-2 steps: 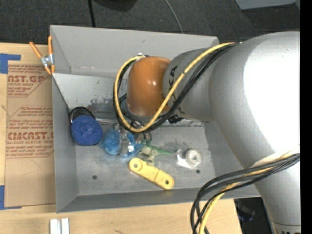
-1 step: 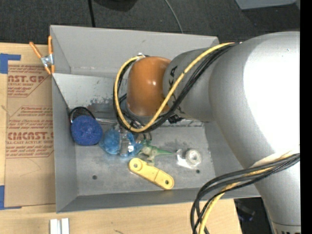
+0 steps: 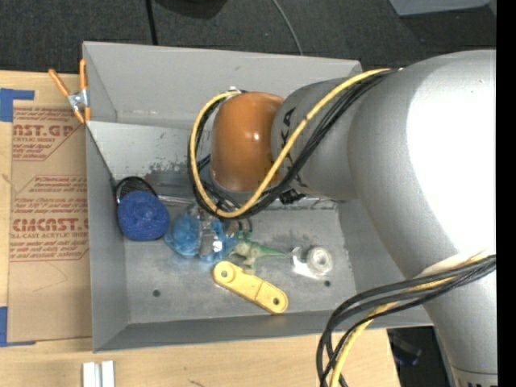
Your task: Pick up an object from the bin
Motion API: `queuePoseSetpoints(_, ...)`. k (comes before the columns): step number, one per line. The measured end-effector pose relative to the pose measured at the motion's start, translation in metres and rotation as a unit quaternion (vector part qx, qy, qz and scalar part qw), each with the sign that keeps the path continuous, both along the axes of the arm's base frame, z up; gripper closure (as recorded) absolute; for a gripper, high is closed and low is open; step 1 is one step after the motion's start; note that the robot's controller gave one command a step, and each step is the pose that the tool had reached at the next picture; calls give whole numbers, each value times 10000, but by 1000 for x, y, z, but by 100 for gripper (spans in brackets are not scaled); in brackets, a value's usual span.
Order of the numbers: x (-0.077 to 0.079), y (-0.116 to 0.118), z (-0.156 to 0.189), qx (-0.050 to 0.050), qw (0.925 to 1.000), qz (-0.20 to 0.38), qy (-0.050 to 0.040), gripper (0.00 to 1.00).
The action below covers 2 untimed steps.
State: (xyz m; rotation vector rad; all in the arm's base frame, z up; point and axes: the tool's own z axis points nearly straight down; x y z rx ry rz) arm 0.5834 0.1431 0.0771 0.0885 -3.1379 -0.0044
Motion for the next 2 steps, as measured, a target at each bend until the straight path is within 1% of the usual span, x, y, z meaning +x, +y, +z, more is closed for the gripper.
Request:
queuePoseSetpoints(1, -1, 0, 18, -3, 10000, 0, 10, 100)
queuePoseSetpoints(2, 1, 0, 34, 5, 10000, -2, -19, 100)
